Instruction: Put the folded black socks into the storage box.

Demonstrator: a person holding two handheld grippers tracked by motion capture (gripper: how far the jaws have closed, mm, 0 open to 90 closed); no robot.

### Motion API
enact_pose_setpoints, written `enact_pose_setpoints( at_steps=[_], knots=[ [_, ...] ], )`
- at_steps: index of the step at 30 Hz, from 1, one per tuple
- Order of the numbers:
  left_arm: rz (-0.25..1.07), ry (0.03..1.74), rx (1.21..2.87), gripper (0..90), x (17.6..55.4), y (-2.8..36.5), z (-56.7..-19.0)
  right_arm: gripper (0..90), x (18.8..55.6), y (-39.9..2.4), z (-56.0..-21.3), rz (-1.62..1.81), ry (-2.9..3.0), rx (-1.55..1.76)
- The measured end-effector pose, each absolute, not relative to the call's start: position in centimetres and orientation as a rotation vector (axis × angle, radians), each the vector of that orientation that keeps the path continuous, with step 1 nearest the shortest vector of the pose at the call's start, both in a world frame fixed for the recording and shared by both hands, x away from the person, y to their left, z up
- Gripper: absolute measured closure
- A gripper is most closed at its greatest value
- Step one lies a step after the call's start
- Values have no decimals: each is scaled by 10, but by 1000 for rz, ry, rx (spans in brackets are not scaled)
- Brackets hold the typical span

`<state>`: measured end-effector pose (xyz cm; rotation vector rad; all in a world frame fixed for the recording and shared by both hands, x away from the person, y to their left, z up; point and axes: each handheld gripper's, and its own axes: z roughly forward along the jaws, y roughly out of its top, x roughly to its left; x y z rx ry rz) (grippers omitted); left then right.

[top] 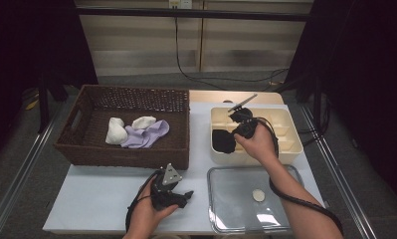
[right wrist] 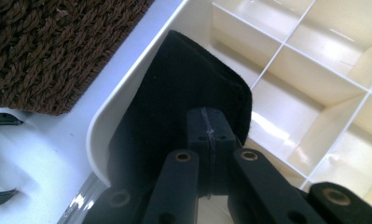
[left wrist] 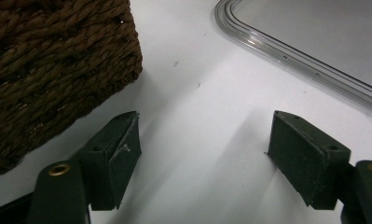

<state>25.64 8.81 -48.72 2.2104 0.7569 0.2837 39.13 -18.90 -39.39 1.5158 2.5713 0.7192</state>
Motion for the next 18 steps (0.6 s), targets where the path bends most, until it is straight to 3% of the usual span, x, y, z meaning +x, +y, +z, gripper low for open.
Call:
enact_pose_setpoints(
  at_steps=[18],
  knots=[
    [291, 746, 2219, 246, 257, 89, -487, 900, 383, -172, -424, 699, 2677, 1488]
  ],
)
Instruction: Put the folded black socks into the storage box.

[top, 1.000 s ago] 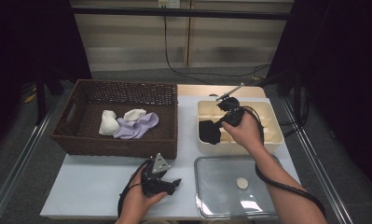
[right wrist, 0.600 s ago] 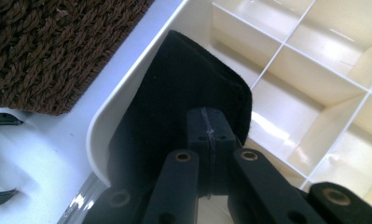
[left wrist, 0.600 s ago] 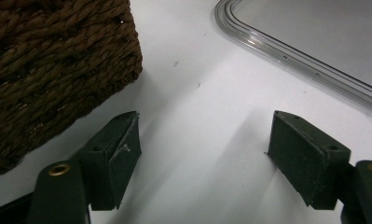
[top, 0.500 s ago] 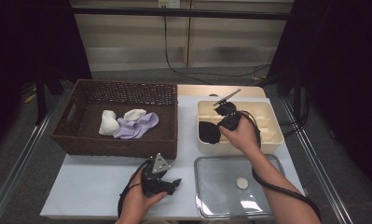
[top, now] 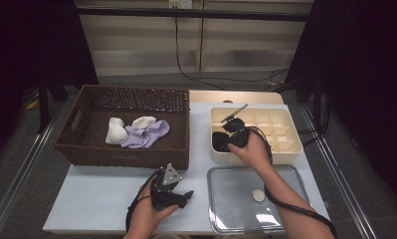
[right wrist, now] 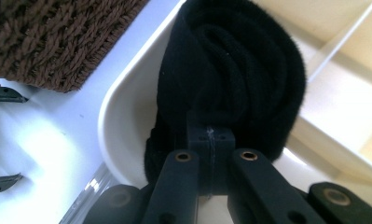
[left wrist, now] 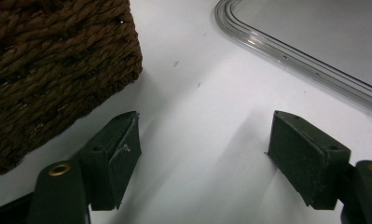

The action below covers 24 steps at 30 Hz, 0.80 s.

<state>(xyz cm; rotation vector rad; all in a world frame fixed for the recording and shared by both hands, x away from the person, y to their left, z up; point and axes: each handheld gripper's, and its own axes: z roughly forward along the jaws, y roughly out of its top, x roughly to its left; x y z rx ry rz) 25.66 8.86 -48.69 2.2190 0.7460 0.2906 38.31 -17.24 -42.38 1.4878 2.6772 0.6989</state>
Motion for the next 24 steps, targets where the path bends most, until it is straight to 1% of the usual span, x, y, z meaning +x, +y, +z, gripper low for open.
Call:
enact_pose_setpoints(
  at_steps=[16, 24],
  knots=[
    [294, 746, 2224, 246, 257, 89, -487, 900, 388, -160, -428, 569, 2744, 1441],
    [288, 750, 2221, 246, 257, 89, -487, 900, 385, -167, -427, 650, 2738, 1455]
  ],
)
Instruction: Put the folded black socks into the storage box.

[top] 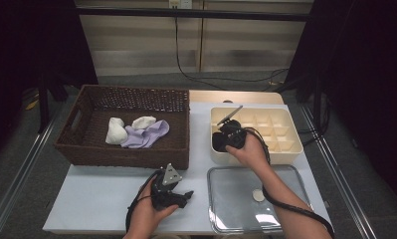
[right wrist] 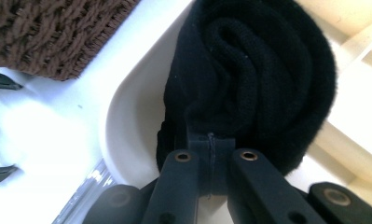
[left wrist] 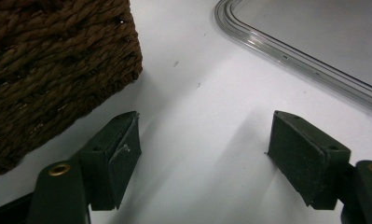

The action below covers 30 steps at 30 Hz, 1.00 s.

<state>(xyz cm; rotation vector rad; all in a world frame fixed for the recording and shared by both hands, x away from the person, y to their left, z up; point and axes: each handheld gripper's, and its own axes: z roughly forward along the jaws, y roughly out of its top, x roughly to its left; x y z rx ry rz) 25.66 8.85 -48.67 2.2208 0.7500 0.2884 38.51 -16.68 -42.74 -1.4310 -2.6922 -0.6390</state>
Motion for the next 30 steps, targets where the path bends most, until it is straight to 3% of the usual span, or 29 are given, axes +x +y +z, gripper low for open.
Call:
enact_pose_setpoints(
  at_steps=[17, 30],
  knots=[
    [292, 746, 2220, 246, 257, 89, -487, 900, 389, -175, -410, -683, -2693, -1444],
    [292, 747, 2223, 246, 257, 89, -487, 900, 399, -160, -433, -580, -2714, -1373]
  ],
)
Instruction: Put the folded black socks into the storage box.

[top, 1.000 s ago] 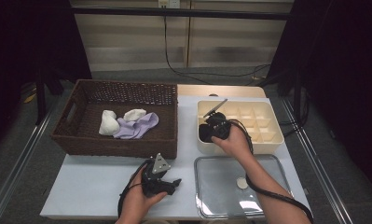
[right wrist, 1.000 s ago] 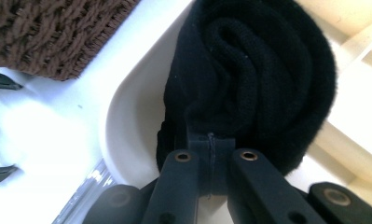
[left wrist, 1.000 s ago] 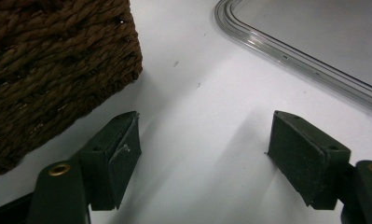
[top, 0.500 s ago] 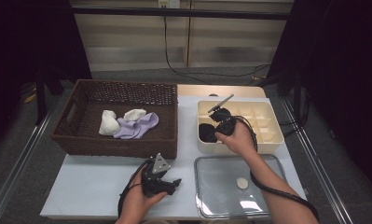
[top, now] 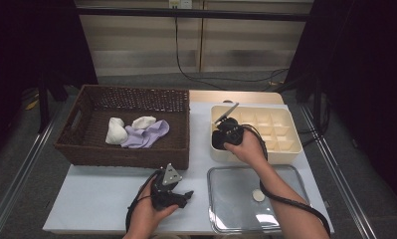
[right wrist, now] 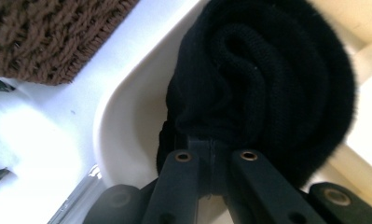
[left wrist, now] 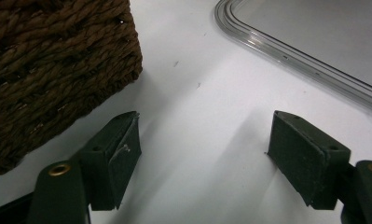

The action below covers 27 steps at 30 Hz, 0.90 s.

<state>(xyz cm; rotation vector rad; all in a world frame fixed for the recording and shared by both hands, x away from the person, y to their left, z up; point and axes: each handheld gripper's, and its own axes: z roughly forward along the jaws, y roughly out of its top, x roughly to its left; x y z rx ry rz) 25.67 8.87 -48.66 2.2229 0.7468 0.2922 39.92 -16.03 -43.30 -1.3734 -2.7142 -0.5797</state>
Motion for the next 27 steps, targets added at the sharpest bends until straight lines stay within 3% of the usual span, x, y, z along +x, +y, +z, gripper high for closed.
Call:
enact_pose_setpoints(
  at_steps=[9, 15, 27],
  knots=[
    [292, 745, 2226, 246, 257, 89, -487, 897, 396, -167, -432, -660, -2711, -1350],
    [290, 745, 2222, 246, 257, 89, -487, 848, 389, -171, -420, -692, -2727, -1355],
    [292, 746, 2222, 246, 257, 89, -487, 676, 368, -195, -380, -792, -2766, -1364]
  ],
)
